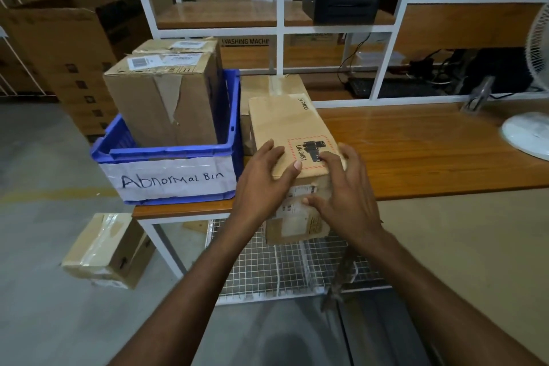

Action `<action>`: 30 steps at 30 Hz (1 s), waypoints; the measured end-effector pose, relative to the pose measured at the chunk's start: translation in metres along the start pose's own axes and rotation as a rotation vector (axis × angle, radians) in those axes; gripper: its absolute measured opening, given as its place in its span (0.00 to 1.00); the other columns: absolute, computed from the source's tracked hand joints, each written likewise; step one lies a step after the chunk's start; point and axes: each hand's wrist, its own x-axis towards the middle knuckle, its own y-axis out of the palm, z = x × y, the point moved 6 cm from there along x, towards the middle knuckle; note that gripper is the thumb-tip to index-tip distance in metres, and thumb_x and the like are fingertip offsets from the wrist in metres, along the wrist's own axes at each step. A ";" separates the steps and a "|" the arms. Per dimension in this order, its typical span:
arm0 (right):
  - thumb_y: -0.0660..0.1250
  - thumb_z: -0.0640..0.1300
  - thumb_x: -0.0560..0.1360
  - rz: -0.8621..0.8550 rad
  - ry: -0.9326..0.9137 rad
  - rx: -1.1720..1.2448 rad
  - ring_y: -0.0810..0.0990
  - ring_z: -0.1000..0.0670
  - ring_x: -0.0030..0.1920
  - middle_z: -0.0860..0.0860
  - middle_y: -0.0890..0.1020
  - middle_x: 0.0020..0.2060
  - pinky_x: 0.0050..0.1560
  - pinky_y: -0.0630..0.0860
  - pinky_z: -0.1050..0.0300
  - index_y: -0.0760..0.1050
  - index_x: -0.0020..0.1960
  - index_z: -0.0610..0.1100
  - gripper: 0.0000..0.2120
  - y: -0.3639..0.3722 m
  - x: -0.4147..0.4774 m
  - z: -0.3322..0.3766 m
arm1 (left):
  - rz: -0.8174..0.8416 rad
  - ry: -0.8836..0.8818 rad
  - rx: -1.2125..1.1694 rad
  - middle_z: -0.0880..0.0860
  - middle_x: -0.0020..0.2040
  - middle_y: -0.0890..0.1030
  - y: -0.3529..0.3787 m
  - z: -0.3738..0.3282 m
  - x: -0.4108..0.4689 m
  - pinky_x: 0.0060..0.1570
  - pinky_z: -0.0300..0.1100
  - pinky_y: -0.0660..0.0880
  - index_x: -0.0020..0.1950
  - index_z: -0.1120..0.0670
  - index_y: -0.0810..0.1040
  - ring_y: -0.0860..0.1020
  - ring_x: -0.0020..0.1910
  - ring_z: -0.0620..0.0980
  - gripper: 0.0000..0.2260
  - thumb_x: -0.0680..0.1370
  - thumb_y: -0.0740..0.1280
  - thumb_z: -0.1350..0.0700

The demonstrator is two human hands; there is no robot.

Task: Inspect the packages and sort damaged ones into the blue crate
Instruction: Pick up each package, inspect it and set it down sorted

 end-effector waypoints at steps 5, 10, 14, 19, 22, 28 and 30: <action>0.76 0.61 0.71 0.281 -0.182 -0.191 0.48 0.48 0.83 0.51 0.54 0.83 0.81 0.46 0.36 0.53 0.84 0.51 0.50 0.003 0.030 0.015 | 0.216 0.157 0.501 0.49 0.84 0.58 -0.002 -0.007 0.014 0.77 0.66 0.49 0.83 0.50 0.60 0.50 0.83 0.55 0.44 0.75 0.55 0.24; 0.71 0.64 0.74 0.403 -0.226 -0.258 0.52 0.49 0.83 0.51 0.56 0.84 0.81 0.47 0.39 0.50 0.84 0.50 0.49 0.001 0.049 0.018 | 0.327 0.255 0.715 0.52 0.85 0.54 0.002 -0.008 0.023 0.79 0.61 0.46 0.84 0.54 0.53 0.52 0.83 0.52 0.53 0.70 0.46 0.18; 0.71 0.67 0.73 0.405 -0.255 -0.339 0.56 0.48 0.82 0.51 0.59 0.83 0.81 0.50 0.41 0.54 0.84 0.49 0.48 0.001 0.052 0.022 | 0.320 0.304 0.774 0.53 0.84 0.56 0.004 -0.002 0.023 0.79 0.58 0.51 0.84 0.54 0.54 0.55 0.83 0.53 0.56 0.67 0.41 0.17; 0.70 0.63 0.75 0.438 -0.255 -0.383 0.54 0.46 0.82 0.49 0.56 0.83 0.80 0.51 0.39 0.50 0.84 0.48 0.47 0.002 0.051 0.030 | 0.398 0.287 0.778 0.51 0.85 0.54 0.000 -0.005 0.029 0.80 0.62 0.49 0.85 0.51 0.52 0.53 0.83 0.52 0.56 0.66 0.40 0.17; 0.73 0.64 0.73 0.426 -0.249 -0.372 0.56 0.46 0.81 0.49 0.59 0.83 0.80 0.53 0.40 0.53 0.84 0.48 0.48 0.000 0.053 0.034 | 0.433 0.276 0.768 0.50 0.85 0.53 -0.002 -0.005 0.027 0.80 0.63 0.49 0.85 0.49 0.50 0.51 0.83 0.51 0.53 0.68 0.44 0.18; 0.72 0.64 0.75 0.429 -0.228 -0.296 0.52 0.47 0.82 0.51 0.56 0.83 0.80 0.53 0.40 0.51 0.84 0.50 0.47 -0.001 0.046 0.029 | 0.446 0.268 0.761 0.49 0.85 0.53 -0.005 -0.009 0.026 0.79 0.66 0.50 0.85 0.48 0.51 0.51 0.83 0.51 0.51 0.69 0.49 0.20; 0.72 0.65 0.74 0.403 -0.224 -0.273 0.53 0.48 0.82 0.52 0.57 0.83 0.79 0.53 0.41 0.53 0.84 0.51 0.47 -0.002 0.045 0.025 | 0.433 0.282 0.774 0.49 0.84 0.55 -0.007 -0.013 0.028 0.79 0.65 0.52 0.85 0.47 0.54 0.53 0.83 0.51 0.51 0.68 0.51 0.21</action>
